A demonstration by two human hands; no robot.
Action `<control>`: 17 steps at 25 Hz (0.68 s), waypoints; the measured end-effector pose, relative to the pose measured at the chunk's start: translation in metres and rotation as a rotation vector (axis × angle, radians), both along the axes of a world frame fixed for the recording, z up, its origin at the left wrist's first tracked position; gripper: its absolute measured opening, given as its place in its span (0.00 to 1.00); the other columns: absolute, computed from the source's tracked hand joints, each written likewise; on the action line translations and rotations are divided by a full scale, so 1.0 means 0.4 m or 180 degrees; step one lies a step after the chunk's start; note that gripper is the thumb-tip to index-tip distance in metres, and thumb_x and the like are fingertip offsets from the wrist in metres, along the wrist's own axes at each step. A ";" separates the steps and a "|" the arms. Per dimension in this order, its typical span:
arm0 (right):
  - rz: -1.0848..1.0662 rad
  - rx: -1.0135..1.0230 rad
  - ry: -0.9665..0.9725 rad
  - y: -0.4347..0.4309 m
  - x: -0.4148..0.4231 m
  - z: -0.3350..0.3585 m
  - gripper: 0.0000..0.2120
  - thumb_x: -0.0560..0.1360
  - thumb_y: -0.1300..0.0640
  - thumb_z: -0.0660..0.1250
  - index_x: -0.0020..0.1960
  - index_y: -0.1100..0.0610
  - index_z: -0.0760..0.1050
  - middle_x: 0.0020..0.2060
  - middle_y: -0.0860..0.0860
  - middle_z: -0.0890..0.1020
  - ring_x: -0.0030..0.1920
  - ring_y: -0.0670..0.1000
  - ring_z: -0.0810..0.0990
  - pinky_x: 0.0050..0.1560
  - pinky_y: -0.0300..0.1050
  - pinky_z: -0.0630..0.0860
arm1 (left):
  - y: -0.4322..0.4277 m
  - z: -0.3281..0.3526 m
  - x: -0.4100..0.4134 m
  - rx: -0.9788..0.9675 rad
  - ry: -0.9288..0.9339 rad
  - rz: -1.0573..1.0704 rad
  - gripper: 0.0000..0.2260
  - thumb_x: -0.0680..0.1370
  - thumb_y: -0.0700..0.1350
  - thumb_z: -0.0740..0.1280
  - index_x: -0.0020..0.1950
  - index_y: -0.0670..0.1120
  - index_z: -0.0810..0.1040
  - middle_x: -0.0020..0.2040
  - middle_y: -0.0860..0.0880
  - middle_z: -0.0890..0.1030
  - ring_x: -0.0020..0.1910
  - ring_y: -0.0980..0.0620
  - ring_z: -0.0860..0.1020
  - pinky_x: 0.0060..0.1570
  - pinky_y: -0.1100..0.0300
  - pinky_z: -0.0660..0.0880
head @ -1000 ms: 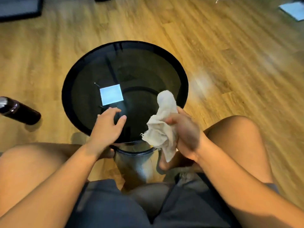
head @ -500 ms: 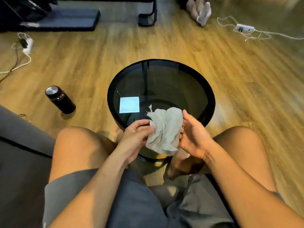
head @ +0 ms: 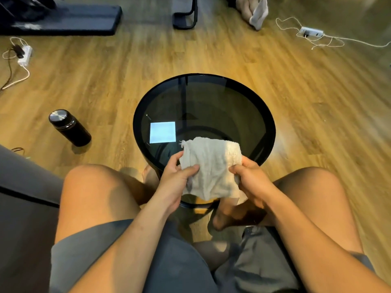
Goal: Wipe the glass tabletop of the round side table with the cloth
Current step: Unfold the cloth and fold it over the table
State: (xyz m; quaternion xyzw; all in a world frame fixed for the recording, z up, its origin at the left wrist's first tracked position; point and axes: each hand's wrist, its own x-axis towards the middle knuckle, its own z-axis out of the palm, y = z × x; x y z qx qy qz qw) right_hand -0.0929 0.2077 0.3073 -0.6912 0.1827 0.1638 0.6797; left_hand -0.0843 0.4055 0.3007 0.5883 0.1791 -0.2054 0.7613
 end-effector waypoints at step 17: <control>-0.0472 0.0045 -0.0705 -0.043 0.023 -0.002 0.22 0.70 0.74 0.60 0.42 0.49 0.81 0.40 0.53 0.82 0.44 0.55 0.80 0.42 0.49 0.75 | 0.044 -0.007 0.021 -0.0510 -0.0306 -0.0447 0.22 0.73 0.34 0.69 0.67 0.43 0.75 0.62 0.44 0.81 0.63 0.46 0.78 0.63 0.51 0.74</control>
